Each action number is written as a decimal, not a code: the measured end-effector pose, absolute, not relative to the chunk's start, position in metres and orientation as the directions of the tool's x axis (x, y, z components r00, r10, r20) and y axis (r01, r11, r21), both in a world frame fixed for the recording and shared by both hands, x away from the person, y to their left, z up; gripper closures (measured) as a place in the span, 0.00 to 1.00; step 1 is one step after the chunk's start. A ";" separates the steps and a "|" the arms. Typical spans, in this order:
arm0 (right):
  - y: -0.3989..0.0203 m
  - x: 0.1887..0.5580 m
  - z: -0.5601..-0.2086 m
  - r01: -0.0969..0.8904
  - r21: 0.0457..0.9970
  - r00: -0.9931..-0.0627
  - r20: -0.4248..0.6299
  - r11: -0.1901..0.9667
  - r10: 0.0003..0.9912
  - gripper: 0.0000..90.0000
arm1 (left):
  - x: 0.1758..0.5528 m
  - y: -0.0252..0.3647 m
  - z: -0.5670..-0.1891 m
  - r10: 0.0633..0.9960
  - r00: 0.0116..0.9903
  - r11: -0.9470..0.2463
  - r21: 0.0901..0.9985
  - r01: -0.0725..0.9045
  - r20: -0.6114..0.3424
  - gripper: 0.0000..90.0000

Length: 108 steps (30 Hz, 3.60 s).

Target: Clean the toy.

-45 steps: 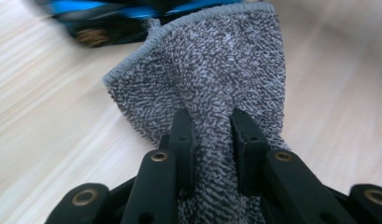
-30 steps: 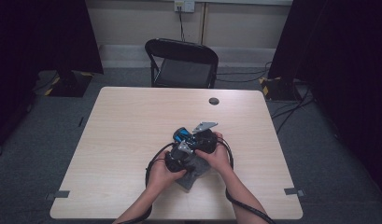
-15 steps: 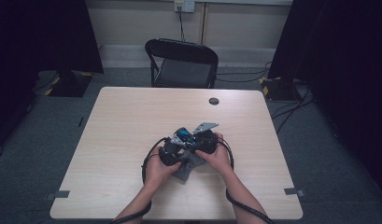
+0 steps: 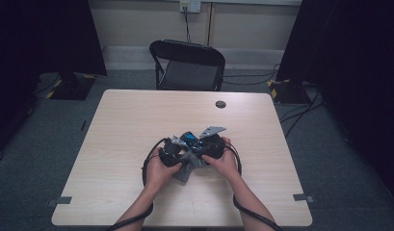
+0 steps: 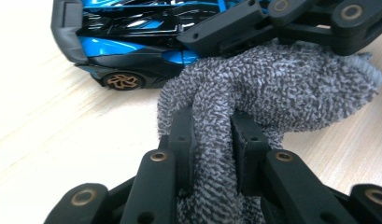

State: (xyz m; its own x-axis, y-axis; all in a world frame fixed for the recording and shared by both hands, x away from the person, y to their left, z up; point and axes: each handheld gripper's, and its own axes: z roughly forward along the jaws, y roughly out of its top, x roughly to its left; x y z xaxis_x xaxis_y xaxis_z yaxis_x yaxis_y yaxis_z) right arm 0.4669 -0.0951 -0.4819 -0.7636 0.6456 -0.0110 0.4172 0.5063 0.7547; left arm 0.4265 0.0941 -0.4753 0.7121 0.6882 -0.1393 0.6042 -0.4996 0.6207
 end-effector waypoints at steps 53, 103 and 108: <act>-0.098 0.466 -0.484 0.422 0.764 -0.759 0.003 0.488 0.651 0.46 | 0.452 0.152 -0.476 0.818 0.551 -0.353 0.611 0.708 -0.166 0.81; -0.102 0.468 -0.483 0.440 0.757 -0.765 0.033 0.484 0.643 0.46 | 0.393 0.104 -0.467 0.613 0.772 -0.530 0.636 0.561 -0.171 0.81; -0.101 0.468 -0.482 0.439 0.752 -0.765 0.028 0.491 0.643 0.46 | 0.388 0.083 -0.469 0.562 0.810 -0.568 0.634 0.526 -0.168 0.81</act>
State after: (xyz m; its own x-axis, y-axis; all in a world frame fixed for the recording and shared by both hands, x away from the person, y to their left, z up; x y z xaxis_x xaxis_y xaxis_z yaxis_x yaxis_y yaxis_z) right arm 0.4684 -0.1011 -0.4820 -0.7654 0.6429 0.0279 0.4395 0.4907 0.7524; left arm 0.3876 0.0834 -0.4686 0.8096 0.5624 -0.1678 0.5256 -0.5676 0.6338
